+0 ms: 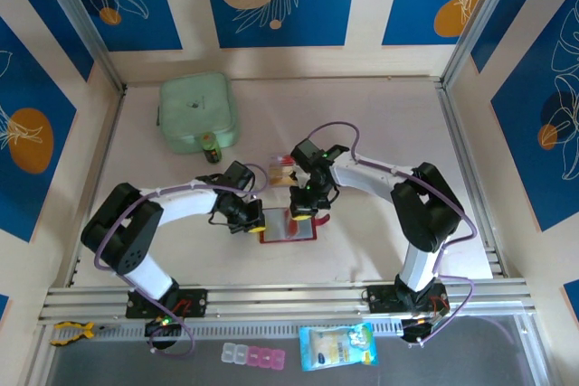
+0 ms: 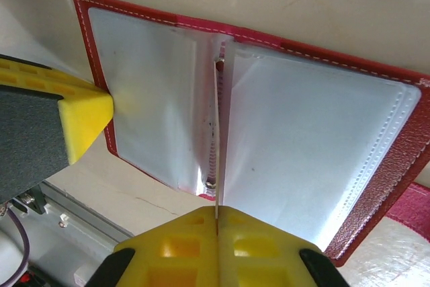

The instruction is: Take the credit cards out of the card holder

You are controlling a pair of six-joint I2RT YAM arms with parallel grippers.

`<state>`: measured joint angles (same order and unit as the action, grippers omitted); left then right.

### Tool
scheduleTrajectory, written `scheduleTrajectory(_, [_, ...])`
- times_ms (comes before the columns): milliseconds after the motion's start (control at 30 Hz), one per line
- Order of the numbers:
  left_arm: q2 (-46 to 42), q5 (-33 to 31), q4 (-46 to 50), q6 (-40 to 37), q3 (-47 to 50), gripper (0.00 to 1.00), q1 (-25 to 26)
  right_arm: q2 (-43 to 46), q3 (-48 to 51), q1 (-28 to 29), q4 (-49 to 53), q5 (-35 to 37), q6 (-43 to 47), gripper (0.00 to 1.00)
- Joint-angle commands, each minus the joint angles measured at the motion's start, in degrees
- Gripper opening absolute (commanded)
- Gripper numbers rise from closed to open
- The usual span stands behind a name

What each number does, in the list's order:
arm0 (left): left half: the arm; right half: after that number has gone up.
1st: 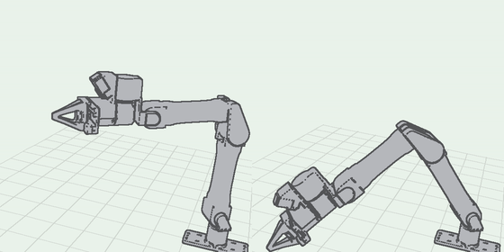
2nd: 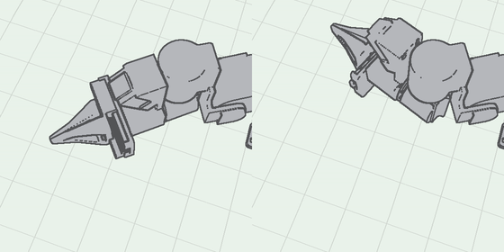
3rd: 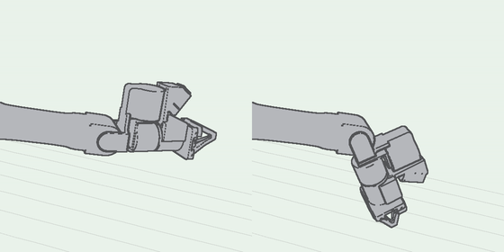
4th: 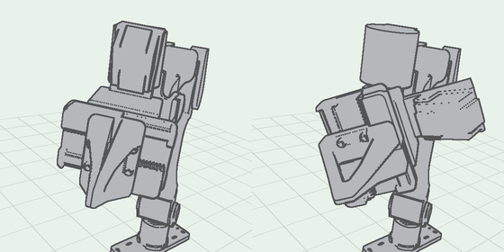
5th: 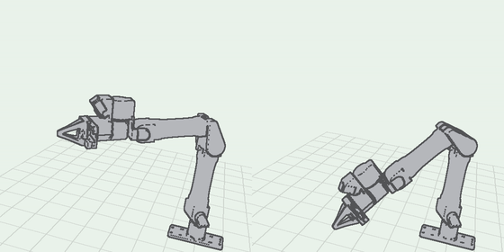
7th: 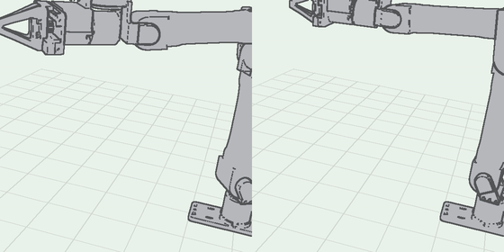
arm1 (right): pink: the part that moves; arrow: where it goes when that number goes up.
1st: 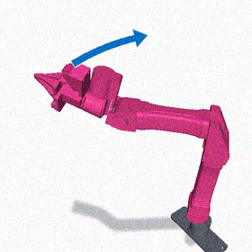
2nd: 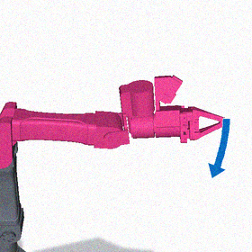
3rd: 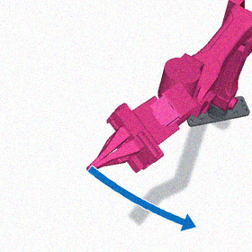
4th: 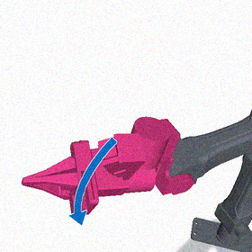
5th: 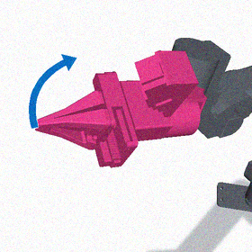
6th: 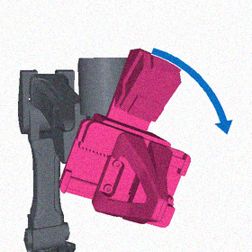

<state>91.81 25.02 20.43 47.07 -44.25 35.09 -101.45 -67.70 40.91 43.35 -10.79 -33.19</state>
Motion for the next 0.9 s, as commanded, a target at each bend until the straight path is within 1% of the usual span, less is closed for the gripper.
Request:
scheduleTrajectory(0, [-0.7, -1.0, 2.8, 0.7, 1.4, 0.0, -0.3, -0.2, -1.1, 1.1, 1.1, 1.0, -2.9, 0.11])
scheduleTrajectory(100, [-0.8, -0.6, 2.1, 0.9, 1.8, 0.0, -0.2, 0.2, -1.1, 2.0, 1.0, 1.8, -4.2, 0.15])
scheduleTrajectory(267, [-1.0, -0.4, 1.6, 1.0, 2.4, 0.0, -0.2, 0.9, -0.4, 3.3, 0.6, 2.7, -5.6, 0.15])
scheduleTrajectory(367, [-1.4, -0.3, 1.4, 1.1, 2.6, 0.0, -0.2, 1.3, 0.0, 3.7, 0.4, 3.6, -6.2, 0.12])
scheduleTrajectory(500, [-1.8, 0.0, 0.7, 1.3, 2.7, 0.0, -0.2, 2.9, 0.3, 4.1, 0.4, 5.0, -6.6, 0.05])
scheduleTrajectory(600, [-2.3, -0.4, 1.0, 1.1, 2.1, 0.01, -0.2, 5.0, 0.4, 4.0, 0.3, 5.5, -6.3, 0.03])
scheduleTrajectory(733, [-2.7, 0.0, 0.1, 1.5, 1.4, 0.02, -0.2, 7.1, -0.9, 3.7, 2.3, 5.7, -2.3, 0.03])
scheduleTrajectory(867, [-4.6, -1.0, -0.1, 1.4, 1.4, 0.04, -0.2, 8.4, -2.6, 2.6, 4.4, 4.8, 8.1, 0.02])
